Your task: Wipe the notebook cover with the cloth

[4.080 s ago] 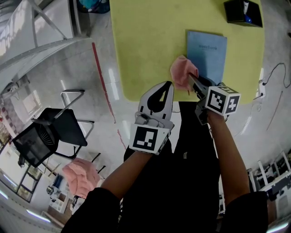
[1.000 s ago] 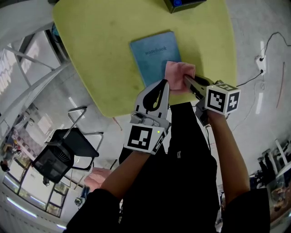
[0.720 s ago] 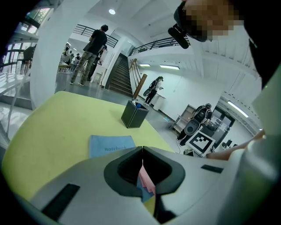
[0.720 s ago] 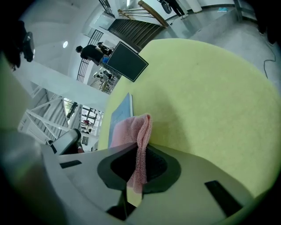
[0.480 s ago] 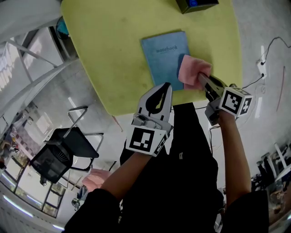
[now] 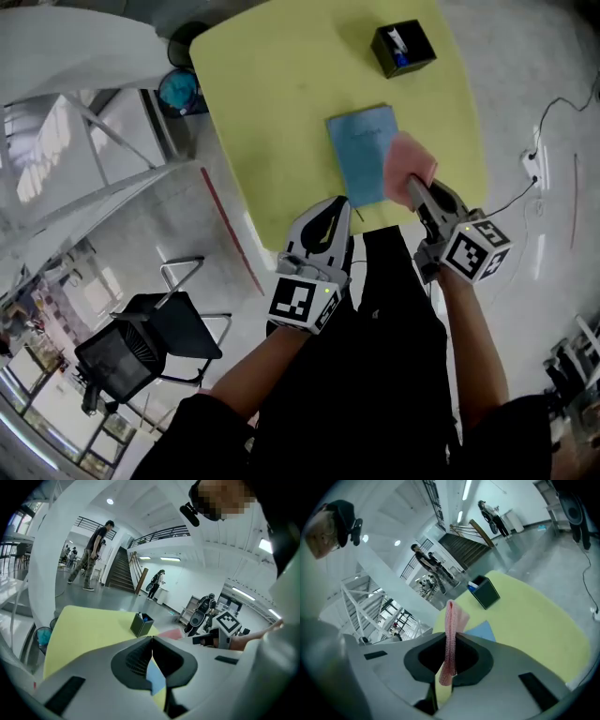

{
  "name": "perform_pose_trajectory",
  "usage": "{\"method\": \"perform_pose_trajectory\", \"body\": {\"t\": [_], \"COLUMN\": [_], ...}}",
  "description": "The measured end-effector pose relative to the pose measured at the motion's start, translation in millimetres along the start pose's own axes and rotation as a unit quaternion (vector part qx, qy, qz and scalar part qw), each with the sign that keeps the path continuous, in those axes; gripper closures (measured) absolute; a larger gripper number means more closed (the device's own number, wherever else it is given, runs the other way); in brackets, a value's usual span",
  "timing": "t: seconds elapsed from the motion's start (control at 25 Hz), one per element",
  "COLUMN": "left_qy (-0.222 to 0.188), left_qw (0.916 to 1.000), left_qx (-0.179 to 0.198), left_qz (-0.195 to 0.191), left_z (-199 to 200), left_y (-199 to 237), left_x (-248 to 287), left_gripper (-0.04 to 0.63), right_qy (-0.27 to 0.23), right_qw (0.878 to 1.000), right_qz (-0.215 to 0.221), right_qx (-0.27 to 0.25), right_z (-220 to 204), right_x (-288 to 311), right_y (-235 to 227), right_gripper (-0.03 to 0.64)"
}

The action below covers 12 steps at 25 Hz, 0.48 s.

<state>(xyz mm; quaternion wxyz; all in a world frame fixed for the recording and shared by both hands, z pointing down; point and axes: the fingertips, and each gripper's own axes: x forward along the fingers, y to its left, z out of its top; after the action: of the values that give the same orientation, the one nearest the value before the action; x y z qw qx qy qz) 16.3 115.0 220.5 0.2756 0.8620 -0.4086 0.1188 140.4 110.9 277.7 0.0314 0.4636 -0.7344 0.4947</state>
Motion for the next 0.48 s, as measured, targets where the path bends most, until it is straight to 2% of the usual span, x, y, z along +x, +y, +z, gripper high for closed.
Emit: {"method": "perform_pose_trajectory", "body": {"t": [0.2, 0.36, 0.48], "left_qy": [-0.027, -0.058, -0.086], "left_qw": [0.9995, 0.9966, 0.9942], "left_qx": [-0.004, 0.057, 0.063], "left_qz": [0.013, 0.016, 0.013], "left_z": [50.0, 90.3, 128.1], "left_y": [2.2, -1.5, -1.9], "left_x": [-45.9, -80.0, -102.3], "left_gripper": [0.578, 0.578, 0.578], "right_qy": [-0.048, -0.101, -0.13], "right_qw": [0.994, 0.982, 0.97], "right_qz": [-0.022, 0.0, 0.004], "right_qx": [-0.099, -0.163, -0.207], "right_z": [48.7, 77.9, 90.4], "right_x": [-24.6, -44.4, -57.6], "right_y": [92.2, 167.3, 220.5], "right_gripper": [0.575, 0.575, 0.575]}}
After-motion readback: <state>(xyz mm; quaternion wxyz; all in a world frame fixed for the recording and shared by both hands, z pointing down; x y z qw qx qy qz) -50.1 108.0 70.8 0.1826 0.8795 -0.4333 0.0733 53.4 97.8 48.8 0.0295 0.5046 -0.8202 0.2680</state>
